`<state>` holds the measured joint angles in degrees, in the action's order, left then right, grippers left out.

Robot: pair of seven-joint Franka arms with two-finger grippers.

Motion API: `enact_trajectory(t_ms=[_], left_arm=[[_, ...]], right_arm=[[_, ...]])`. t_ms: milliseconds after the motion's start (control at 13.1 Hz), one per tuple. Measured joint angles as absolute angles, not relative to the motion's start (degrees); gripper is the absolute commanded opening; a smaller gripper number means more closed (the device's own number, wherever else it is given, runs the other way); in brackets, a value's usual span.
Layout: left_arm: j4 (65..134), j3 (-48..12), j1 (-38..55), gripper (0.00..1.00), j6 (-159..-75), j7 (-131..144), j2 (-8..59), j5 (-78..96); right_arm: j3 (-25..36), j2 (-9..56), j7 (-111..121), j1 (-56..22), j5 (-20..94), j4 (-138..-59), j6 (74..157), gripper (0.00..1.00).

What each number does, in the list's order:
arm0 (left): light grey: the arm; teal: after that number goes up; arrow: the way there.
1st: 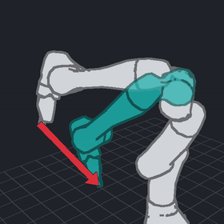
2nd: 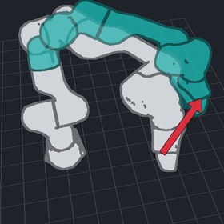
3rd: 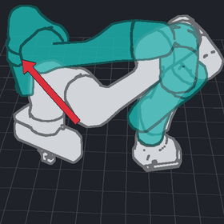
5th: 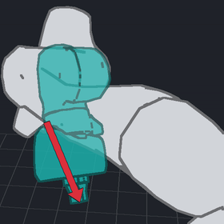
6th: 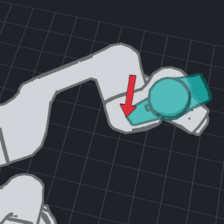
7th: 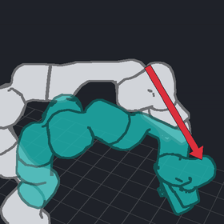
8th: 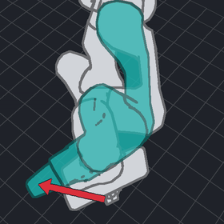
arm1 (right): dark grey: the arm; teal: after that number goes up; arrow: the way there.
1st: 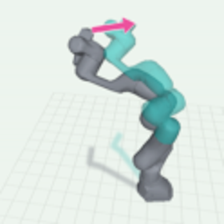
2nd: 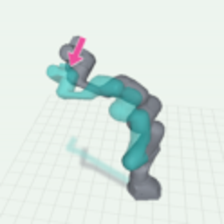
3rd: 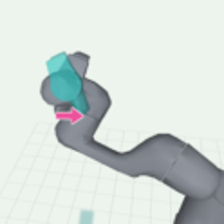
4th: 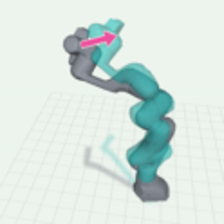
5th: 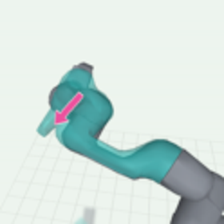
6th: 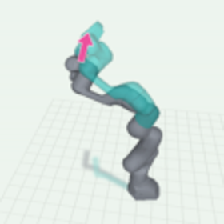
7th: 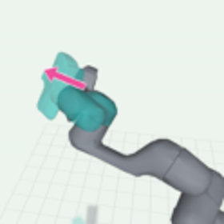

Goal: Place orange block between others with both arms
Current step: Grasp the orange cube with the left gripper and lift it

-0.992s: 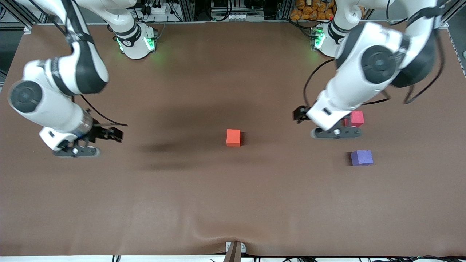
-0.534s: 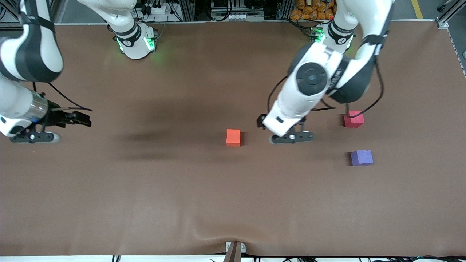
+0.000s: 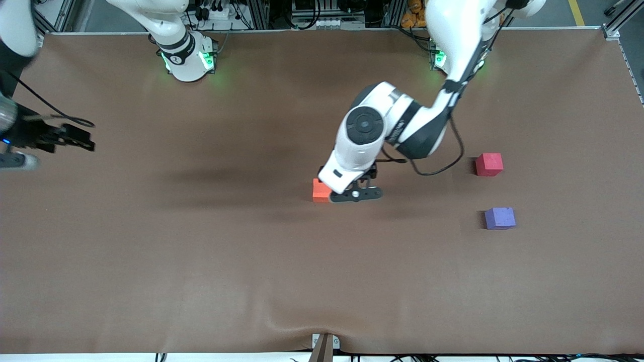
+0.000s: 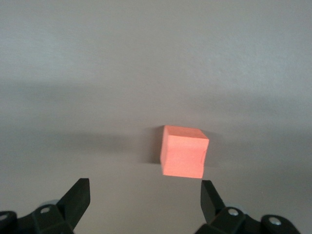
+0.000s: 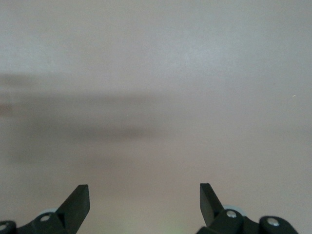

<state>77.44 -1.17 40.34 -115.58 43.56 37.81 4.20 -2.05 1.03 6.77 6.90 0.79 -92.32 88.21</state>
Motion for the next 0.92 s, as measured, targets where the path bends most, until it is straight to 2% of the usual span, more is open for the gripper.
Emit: enact_trajectory(t_ms=[229,687,916], left_arm=[[76.52,-0.18,44.15,1.00,-120.49,47.37,42.04,4.20],[76.35,0.10,44.95,1.00,-123.08,47.82,46.59,4.20],[76.34,0.08,45.03,1.00,-126.08,49.37,47.93,4.20]], right_arm=[[-0.21,-0.44,6.82,4.83,0.81,-85.64,83.42,1.00],[7.86,0.30,7.05,5.17,3.62,-90.20,81.52,1.00],[6.08,-0.03,3.65,4.90,3.65,-90.20,81.51,1.00]])
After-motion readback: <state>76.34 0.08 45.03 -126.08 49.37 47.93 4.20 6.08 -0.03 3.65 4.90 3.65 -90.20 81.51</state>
